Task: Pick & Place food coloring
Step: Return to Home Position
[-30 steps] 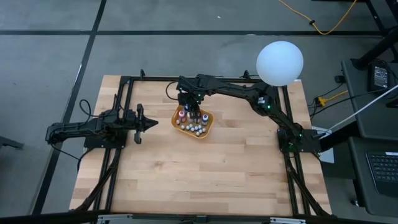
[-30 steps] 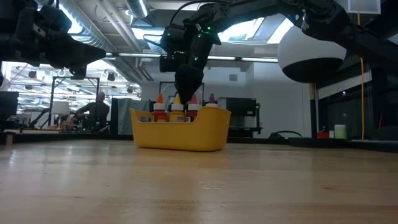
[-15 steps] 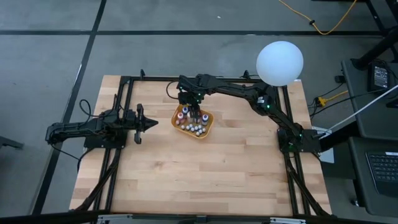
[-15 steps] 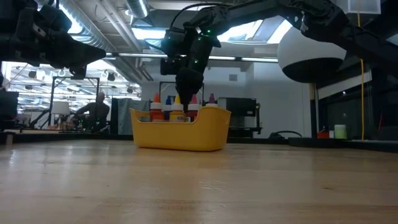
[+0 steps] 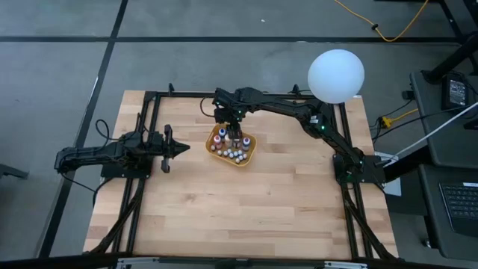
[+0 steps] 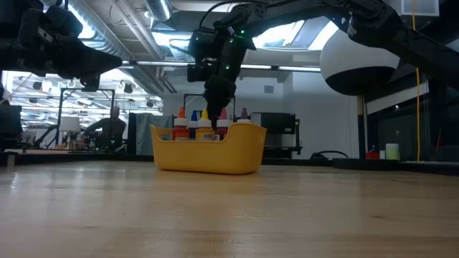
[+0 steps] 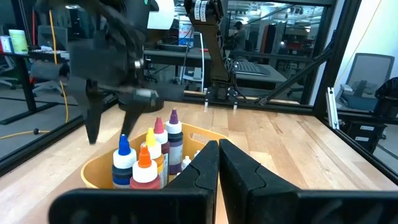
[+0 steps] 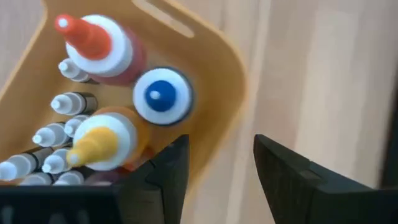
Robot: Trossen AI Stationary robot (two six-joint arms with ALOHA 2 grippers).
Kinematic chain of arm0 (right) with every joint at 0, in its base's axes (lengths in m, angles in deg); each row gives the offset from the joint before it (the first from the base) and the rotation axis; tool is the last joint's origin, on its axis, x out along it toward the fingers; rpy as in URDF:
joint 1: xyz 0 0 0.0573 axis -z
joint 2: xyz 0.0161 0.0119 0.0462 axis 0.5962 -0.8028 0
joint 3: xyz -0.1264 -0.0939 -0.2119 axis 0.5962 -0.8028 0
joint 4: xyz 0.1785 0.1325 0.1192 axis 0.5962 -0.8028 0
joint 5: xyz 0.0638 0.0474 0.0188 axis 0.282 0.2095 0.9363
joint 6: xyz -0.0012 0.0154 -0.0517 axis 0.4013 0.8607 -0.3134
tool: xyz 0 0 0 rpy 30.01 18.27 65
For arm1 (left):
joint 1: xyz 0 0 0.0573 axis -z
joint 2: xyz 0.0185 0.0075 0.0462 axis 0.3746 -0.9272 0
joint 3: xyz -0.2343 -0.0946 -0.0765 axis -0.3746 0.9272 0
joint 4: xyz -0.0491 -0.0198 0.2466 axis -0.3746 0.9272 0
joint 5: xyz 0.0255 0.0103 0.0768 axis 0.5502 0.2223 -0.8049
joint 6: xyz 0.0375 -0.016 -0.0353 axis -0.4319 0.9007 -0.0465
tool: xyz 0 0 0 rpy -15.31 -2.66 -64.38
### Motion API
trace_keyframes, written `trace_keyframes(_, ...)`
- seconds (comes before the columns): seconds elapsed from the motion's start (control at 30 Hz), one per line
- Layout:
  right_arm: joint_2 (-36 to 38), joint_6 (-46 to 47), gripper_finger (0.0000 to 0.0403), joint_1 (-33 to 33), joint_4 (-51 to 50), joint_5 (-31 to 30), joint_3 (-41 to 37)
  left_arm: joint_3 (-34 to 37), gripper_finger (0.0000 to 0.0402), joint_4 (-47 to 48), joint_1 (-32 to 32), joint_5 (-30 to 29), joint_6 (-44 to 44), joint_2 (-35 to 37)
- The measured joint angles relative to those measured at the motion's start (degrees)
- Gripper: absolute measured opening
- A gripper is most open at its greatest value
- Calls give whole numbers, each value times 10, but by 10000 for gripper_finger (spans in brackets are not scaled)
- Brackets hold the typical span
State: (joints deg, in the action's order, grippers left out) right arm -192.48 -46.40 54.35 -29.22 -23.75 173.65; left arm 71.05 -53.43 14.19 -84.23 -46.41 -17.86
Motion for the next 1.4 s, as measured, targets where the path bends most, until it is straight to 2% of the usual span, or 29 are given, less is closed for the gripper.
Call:
trace_keyframes(0.23,55,18,177,24,-23,8,2,0,8,0,0,-1,0,0)
trace_keyframes(0.3,81,39,170,33,-24,45,2,0,7,0,0,-1,0,0)
trace_keyframes(0.37,112,65,160,39,-25,106,2,0,6,0,0,-1,0,0)
trace_keyframes(0.43,145,83,143,36,-22,175,0,0,8,0,0,-1,0,0)
trace_keyframes(0.5,180,86,120,21,-17,216,-7,0,9,0,0,-1,0,0)
trace_keyframes(0.63,259,61,53,-38,35,227,-70,0,10,0,0,-1,0,0)
trace_keyframes(0.73,341,64,9,-86,155,210,-199,0,7,0,0,-1,0,0)
trace_keyframes(0.83,433,107,12,-123,337,175,-394,0,6,0,0,-1,0,0)
trace_keyframes(0.97,564,215,6,-134,574,202,-666,0,9,0,0,-1,0,0)
trace_keyframes(1.07,677,294,6,-134,709,198,-828,0,10,0,0,-2,0,0)
trace_keyframes(1.23,887,341,4,-141,862,157,-1012,0,7,0,0,-2,0,0)
trace_keyframes(1.4,1086,340,4,-167,896,99,-1139,0,8,0,0,-2,0,0)
